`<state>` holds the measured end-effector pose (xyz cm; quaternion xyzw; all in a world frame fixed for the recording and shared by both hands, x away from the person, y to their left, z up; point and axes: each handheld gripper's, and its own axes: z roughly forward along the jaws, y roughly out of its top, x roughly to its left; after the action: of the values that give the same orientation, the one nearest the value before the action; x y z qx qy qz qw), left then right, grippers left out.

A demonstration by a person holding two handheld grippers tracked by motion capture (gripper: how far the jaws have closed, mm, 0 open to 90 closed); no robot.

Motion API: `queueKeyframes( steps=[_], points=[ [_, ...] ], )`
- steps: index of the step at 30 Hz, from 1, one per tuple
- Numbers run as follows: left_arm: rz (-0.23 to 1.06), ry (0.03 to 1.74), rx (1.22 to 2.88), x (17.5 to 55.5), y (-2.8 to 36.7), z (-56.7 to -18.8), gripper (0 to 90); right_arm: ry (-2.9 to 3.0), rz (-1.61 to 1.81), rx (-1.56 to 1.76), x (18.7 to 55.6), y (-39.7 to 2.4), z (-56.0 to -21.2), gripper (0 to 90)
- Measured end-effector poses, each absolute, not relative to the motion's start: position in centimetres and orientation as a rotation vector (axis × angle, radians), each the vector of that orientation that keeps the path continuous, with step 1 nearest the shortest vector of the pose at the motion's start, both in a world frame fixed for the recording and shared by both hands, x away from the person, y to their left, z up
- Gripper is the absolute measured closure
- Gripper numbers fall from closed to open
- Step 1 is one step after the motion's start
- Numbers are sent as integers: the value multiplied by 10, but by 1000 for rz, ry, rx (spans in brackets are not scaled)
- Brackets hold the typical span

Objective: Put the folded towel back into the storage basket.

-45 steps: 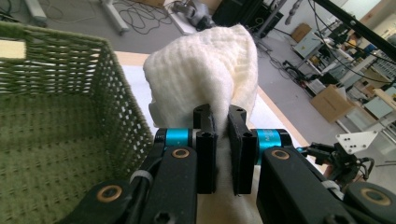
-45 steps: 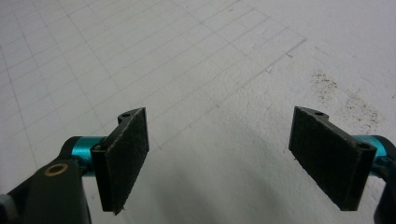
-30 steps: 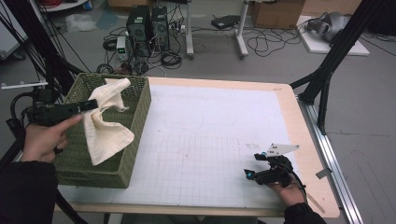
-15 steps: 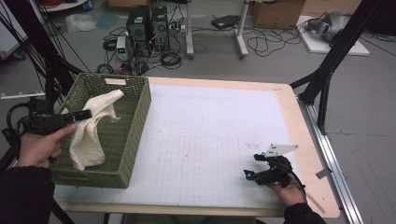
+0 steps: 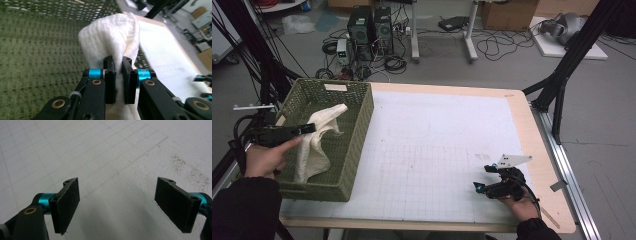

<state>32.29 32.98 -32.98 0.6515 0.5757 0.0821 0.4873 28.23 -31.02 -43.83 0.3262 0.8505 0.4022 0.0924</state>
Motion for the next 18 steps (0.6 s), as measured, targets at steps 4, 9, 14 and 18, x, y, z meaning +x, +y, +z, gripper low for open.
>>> queueKeyframes(
  steps=[4, 9, 14, 18],
  points=[
    [216, 1425, 1587, 325, 331, -333, 829, 2530, 1189, 970, 282, -310, -439, 194],
    [238, 1442, 1575, 328, 333, -337, 828, 2534, 1190, 961, 282, -309, -439, 194],
    [266, 1468, 1547, 332, 332, -341, 828, 2535, 1190, 961, 282, -309, -438, 194],
    [281, 1482, 1530, 337, 329, -347, 828, 2537, 1189, 959, 282, -309, -438, 194]
  ],
)
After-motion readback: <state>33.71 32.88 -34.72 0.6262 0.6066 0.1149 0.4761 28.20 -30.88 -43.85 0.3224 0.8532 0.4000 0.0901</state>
